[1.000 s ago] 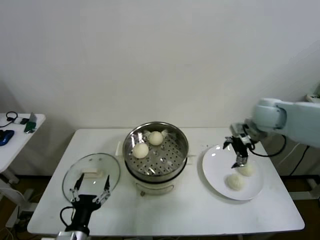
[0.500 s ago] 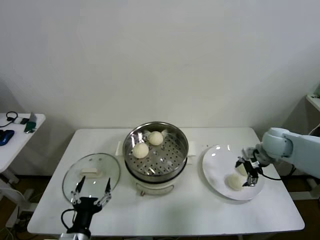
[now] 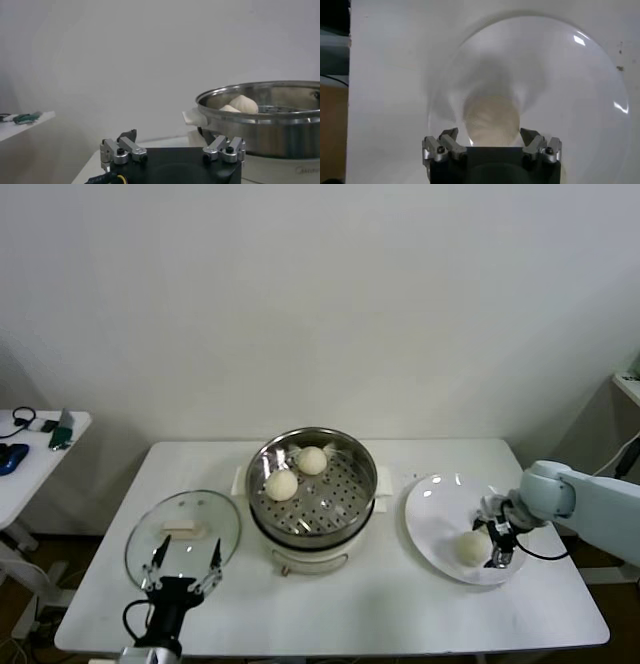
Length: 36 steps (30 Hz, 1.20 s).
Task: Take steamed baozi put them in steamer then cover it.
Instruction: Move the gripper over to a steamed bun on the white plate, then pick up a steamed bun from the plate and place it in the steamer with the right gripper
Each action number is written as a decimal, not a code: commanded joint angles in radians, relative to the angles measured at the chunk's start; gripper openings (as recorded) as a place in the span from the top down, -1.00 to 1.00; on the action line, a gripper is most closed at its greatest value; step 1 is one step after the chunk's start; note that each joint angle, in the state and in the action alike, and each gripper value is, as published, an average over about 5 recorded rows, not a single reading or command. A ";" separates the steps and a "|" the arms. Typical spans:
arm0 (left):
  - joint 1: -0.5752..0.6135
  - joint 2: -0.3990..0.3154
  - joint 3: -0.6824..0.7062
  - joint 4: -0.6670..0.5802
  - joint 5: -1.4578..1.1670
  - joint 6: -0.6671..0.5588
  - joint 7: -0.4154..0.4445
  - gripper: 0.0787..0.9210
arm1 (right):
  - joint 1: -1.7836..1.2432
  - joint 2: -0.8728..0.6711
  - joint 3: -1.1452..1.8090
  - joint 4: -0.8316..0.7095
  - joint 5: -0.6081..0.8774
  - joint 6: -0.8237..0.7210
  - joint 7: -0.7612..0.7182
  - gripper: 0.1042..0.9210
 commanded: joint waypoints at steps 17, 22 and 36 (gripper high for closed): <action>0.001 -0.005 0.003 0.005 0.000 -0.007 -0.002 -0.77 | -0.003 0.034 0.002 -0.041 0.024 0.010 -0.023 -0.53; -0.002 -0.006 -0.002 0.004 -0.004 -0.007 -0.003 -0.77 | 0.080 0.041 -0.044 -0.044 0.058 0.023 -0.040 -0.48; -0.001 -0.009 -0.003 0.006 -0.003 -0.011 -0.006 -0.77 | 0.742 0.186 -0.431 0.032 0.241 0.215 -0.157 -0.39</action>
